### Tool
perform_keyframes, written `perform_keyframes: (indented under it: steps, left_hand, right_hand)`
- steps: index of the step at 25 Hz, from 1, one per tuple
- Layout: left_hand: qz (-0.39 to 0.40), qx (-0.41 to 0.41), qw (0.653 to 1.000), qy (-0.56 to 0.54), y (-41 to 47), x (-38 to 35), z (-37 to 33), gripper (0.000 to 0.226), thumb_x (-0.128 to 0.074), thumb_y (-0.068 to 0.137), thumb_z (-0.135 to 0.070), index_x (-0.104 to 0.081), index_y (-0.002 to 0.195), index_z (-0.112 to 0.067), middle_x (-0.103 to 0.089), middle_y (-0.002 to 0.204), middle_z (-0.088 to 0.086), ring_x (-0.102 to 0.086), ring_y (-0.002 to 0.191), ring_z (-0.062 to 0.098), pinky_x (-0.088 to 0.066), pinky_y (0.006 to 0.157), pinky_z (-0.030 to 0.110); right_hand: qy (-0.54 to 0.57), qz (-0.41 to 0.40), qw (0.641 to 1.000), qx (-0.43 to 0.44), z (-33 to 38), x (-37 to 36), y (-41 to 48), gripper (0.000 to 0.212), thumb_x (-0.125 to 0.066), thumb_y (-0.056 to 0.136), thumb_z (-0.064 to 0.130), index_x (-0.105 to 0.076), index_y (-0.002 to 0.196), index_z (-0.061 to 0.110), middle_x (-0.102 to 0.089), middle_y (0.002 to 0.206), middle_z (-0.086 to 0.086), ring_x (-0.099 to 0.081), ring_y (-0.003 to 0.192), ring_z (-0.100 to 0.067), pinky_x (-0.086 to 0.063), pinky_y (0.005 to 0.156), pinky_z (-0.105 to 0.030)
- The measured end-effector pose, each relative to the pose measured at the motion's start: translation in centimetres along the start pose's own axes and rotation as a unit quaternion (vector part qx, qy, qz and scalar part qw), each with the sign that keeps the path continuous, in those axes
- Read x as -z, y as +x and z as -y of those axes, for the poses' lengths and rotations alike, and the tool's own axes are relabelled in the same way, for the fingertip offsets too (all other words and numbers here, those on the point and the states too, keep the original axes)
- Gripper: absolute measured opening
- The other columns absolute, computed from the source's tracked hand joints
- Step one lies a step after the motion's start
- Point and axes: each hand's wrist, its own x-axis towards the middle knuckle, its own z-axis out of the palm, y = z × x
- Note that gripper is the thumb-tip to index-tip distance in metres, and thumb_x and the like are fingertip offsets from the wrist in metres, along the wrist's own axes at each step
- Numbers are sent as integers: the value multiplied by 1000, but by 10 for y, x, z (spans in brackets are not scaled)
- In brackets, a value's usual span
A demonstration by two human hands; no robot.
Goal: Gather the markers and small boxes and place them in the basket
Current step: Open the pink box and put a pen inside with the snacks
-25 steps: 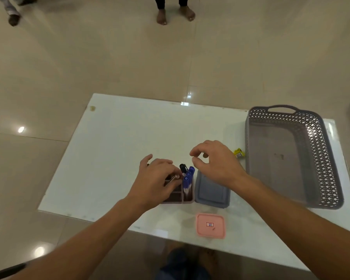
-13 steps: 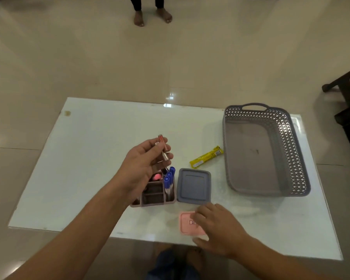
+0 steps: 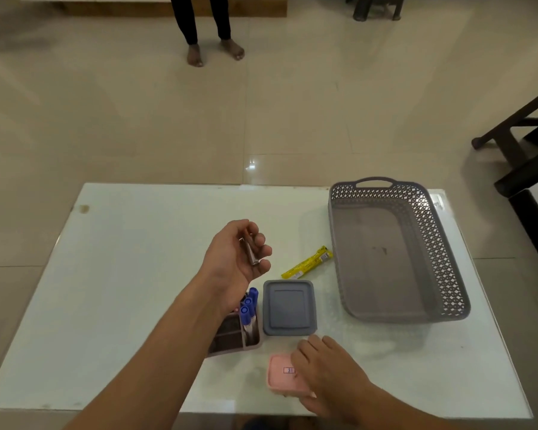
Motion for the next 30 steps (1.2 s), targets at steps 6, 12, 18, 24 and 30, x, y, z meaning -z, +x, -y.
perform_keyframes:
  steps: [6, 12, 18, 24, 30]
  left_hand:
    - [-53, 27, 997, 57, 24, 0, -1, 12, -55, 97, -22, -64, 98, -13, -54, 65, -2, -51, 55, 13, -39, 46, 24]
    - [-66, 72, 983, 157, 53, -11, 15, 23, -59, 95, -34, -69, 104, -15, -52, 75, -1, -47, 60, 12, -38, 51, 25]
    - [-17, 28, 773, 634, 117, 31, 17, 33, -44, 97, -7, -60, 125, -15, -59, 121, 4, -57, 106, 22, -48, 84, 32]
    - [18, 14, 517, 855, 153, 62, 33, 37, -52, 90, 2, -60, 122, -15, -63, 121, 7, -61, 108, 25, -52, 88, 32]
    - [19, -24, 415, 909, 155, 68, 41, 34, -59, 86, 0, -59, 118, -13, -56, 116, 8, -62, 100, 26, -48, 77, 32]
  right_hand:
    - [220, -163, 944, -185, -35, 74, 5, 43, -71, 77, 59, -45, 101, 34, -47, 102, 16, -49, 83, -4, -43, 65, -18]
    - [307, -271, 862, -300, -76, 111, 69, 52, -80, 79, 41, -50, 120, 32, -45, 117, 13, -51, 101, -3, -51, 67, -22]
    - [213, -183, 899, -337, -102, 90, 101, 47, -74, 77, 30, -49, 116, 25, -44, 116, 4, -59, 93, -22, -50, 64, -34]
    - [109, -123, 938, -305, -120, 66, 144, 53, -75, 78, 39, -48, 118, 19, -49, 116, -2, -55, 99, -25, -53, 78, -39]
    - [104, -66, 947, -295, -131, 52, 168, 59, -78, 75, 50, -48, 117, 22, -50, 117, 1, -51, 105, -21, -53, 83, -37]
